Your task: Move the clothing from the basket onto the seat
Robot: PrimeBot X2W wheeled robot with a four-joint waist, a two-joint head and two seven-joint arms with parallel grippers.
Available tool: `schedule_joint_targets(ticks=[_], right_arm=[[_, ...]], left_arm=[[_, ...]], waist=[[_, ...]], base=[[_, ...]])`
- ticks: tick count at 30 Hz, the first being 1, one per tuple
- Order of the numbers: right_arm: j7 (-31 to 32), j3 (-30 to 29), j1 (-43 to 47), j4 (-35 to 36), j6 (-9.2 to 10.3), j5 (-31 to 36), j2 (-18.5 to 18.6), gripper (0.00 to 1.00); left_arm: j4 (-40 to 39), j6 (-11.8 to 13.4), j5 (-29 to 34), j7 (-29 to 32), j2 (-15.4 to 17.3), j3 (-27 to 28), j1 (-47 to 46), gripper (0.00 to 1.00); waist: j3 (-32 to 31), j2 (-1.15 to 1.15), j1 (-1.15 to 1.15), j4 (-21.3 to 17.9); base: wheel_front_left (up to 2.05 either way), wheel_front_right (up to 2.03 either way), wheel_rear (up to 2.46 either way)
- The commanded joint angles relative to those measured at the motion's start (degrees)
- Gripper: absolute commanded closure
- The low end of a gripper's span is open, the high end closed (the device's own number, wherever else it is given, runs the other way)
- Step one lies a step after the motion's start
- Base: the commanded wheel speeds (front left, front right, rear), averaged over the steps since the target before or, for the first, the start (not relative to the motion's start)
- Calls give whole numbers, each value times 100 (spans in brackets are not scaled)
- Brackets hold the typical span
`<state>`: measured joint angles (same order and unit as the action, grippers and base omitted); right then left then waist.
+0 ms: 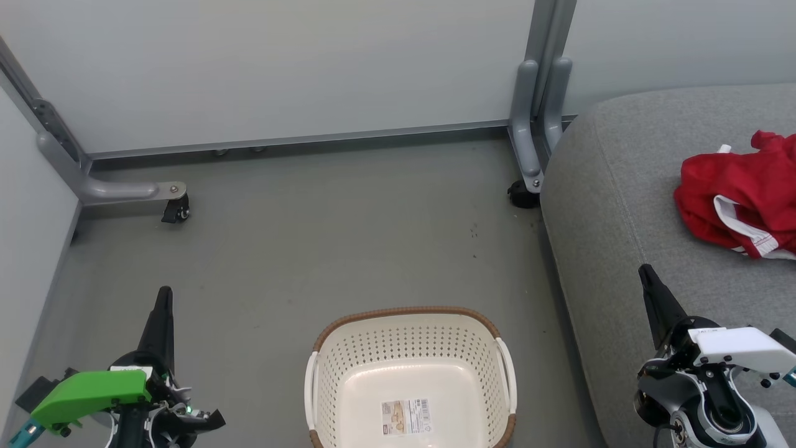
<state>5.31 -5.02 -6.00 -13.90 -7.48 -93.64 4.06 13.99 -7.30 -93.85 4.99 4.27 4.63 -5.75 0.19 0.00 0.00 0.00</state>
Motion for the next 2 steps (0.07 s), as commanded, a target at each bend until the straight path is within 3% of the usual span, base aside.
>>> schedule_joint_targets(ticks=[1, 2], right_arm=[[14, -17, -35, -12, -2, -2, -15, 100], [16, -18, -35, -12, -2, 1, -17, 100]], left_arm=[[8, -36, -14, 28, -8, 21, -82, 100], [7, -36, -11, 27, -10, 23, -81, 100]], waist=[[-1, 0, 0, 0], [-1, 0, 0, 0]], base=[[0, 0, 0], [0, 0, 0]])
